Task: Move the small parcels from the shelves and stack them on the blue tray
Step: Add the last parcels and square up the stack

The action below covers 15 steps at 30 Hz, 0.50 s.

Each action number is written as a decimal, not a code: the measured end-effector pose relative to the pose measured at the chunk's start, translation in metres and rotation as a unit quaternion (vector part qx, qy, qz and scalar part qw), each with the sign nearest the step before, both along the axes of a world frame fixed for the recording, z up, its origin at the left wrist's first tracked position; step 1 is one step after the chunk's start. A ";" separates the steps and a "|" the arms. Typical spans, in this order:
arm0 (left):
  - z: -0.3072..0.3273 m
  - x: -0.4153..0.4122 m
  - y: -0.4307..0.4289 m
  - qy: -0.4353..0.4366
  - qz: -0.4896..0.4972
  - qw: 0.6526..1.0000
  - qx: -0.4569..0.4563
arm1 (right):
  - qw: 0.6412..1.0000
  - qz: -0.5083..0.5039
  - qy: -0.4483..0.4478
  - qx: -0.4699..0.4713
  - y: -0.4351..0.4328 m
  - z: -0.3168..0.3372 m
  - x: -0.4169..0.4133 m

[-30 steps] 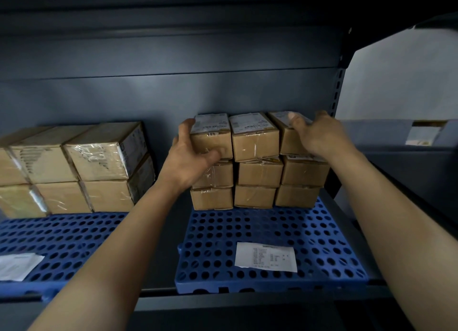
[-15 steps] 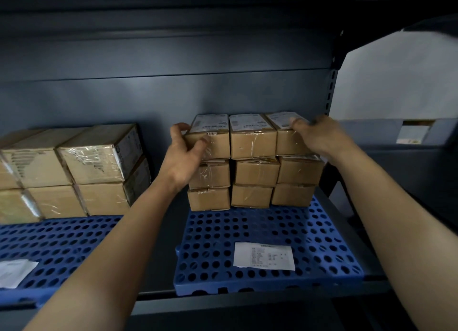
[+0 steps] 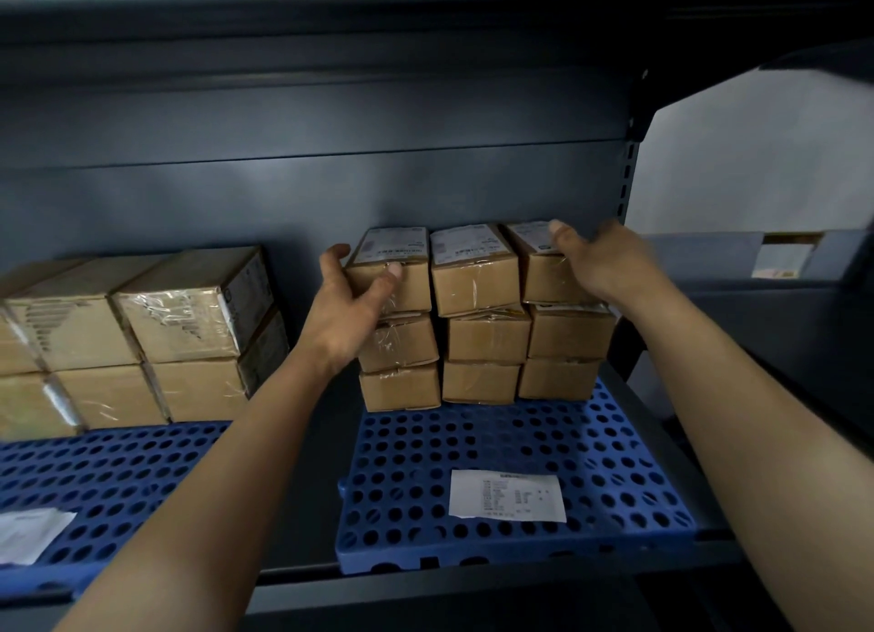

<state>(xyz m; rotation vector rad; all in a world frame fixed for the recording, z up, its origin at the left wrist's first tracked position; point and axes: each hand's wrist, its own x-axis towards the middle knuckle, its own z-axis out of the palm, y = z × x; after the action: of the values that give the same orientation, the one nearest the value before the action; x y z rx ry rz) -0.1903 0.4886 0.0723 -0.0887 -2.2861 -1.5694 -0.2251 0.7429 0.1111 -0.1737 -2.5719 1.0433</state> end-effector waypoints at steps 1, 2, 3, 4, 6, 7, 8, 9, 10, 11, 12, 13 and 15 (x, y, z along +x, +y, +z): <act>0.000 0.000 -0.001 -0.001 0.004 1.000 -0.003 | 1.000 0.000 0.003 0.006 0.000 0.000 0.000; 0.000 0.000 -0.002 -0.002 0.007 1.000 -0.005 | 1.000 -0.001 0.006 0.017 0.000 0.000 0.000; 0.000 0.000 -0.002 -0.002 0.009 1.000 -0.008 | 0.999 -0.003 0.010 0.030 -0.001 0.001 0.000; 0.000 0.000 -0.003 -0.001 0.011 1.000 -0.010 | 0.999 -0.006 0.014 0.040 -0.001 0.001 0.001; 0.000 0.000 -0.004 0.000 0.014 1.000 -0.012 | 0.998 -0.011 0.019 0.050 -0.003 0.002 0.002; 0.000 0.000 -0.004 0.001 0.016 1.000 -0.012 | 0.998 -0.009 0.023 0.053 -0.004 0.003 0.003; 0.000 0.000 -0.005 0.001 0.017 1.000 -0.011 | 0.998 -0.008 0.025 0.055 -0.005 0.003 0.003; 0.000 0.000 -0.005 0.002 0.018 1.000 -0.008 | 0.998 -0.006 0.027 0.055 -0.005 0.003 0.003; 0.000 0.000 -0.005 0.002 0.019 1.000 -0.005 | 0.998 -0.005 0.028 0.056 -0.005 0.004 0.003; 0.000 0.000 -0.006 0.002 0.019 1.000 -0.004 | 0.998 -0.005 0.030 0.057 -0.006 0.004 0.003; -0.001 0.000 -0.007 0.001 0.020 1.000 -0.002 | 0.998 -0.004 0.031 0.058 -0.006 0.004 0.003; -0.001 0.000 -0.008 0.000 0.019 1.000 0.000 | 0.998 -0.003 0.033 0.057 -0.005 0.004 0.003; -0.001 -0.001 -0.009 -0.001 0.016 1.000 0.002 | 0.998 -0.001 0.036 0.058 -0.005 0.004 0.004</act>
<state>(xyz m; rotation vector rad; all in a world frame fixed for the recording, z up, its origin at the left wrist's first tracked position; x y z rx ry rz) -0.1914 0.4795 0.0714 -0.0483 -2.2753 -1.5577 -0.2216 0.7376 0.1148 -0.1049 -2.5573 0.8794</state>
